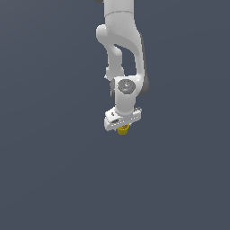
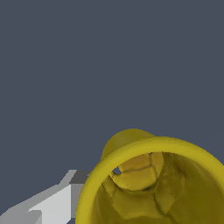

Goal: Pick up the object and move it to a goal position.

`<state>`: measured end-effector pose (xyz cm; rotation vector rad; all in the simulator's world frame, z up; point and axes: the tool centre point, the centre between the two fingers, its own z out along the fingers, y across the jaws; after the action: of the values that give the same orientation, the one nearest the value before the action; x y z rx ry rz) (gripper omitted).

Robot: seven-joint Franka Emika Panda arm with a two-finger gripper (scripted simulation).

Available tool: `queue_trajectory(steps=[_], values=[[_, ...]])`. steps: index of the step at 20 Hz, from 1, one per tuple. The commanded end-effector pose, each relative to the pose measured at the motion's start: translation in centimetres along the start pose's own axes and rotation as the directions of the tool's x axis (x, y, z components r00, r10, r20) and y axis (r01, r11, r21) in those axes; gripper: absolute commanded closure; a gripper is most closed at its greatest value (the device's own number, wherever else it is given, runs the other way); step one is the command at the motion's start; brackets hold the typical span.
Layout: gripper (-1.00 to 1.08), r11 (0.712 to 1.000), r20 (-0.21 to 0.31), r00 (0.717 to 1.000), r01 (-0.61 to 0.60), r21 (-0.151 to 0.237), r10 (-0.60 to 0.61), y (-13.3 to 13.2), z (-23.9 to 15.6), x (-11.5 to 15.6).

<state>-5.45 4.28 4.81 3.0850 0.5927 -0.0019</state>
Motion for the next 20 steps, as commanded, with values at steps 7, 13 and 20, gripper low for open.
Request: queue_trajectory(steps=[7,13,20], values=[[1.08,1.000,-0.001,1.000,0.000,-0.001,0.000,1.1,-2.9,0.2],[1.08,1.000,-0.001,1.000,0.000,0.000,0.000,2.8,-7.4,0.6],[1.08,1.000,-0.002,1.000,0.001,0.001,-0.001,5.4,-14.5,1.1]])
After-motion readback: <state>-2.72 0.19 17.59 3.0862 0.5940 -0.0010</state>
